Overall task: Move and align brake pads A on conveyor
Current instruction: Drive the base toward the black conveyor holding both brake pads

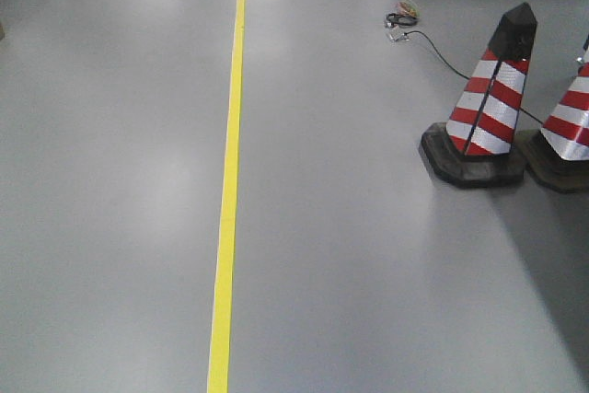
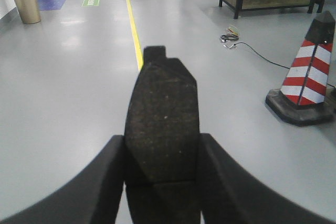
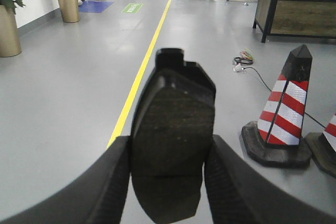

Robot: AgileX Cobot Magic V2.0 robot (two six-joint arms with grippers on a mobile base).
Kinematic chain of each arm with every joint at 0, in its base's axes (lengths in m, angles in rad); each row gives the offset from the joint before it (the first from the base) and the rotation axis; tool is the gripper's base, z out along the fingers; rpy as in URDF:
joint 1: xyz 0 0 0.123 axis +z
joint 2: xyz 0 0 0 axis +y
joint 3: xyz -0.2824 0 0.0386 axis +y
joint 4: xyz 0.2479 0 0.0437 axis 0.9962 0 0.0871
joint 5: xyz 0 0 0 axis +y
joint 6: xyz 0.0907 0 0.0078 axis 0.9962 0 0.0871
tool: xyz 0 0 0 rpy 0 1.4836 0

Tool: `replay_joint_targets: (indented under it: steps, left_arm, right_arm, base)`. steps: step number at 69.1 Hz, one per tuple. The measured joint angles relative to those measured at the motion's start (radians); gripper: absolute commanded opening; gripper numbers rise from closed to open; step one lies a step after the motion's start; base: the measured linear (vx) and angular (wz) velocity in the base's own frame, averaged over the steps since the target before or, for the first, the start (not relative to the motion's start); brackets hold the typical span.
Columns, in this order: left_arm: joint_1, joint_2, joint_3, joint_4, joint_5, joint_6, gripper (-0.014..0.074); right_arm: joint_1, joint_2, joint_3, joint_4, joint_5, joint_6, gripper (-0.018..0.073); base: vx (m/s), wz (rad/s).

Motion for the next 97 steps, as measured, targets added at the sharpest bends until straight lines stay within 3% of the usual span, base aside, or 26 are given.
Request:
replay_joint_targets:
  steps: [51,97]
  left_arm:
    - [0.0,0.0,0.0,0.0,0.0,0.0,-0.0006]
    - [0.0,0.0,0.0,0.0,0.001,0.0,-0.0006]
  right_arm:
    - [0.0,0.0,0.0,0.0,0.0,0.0,-0.0008]
    - [0.0,0.0,0.0,0.0,-0.001,0.0,-0.0008]
  base:
    - [0.68,0.0]
    - [0.49,-0.04]
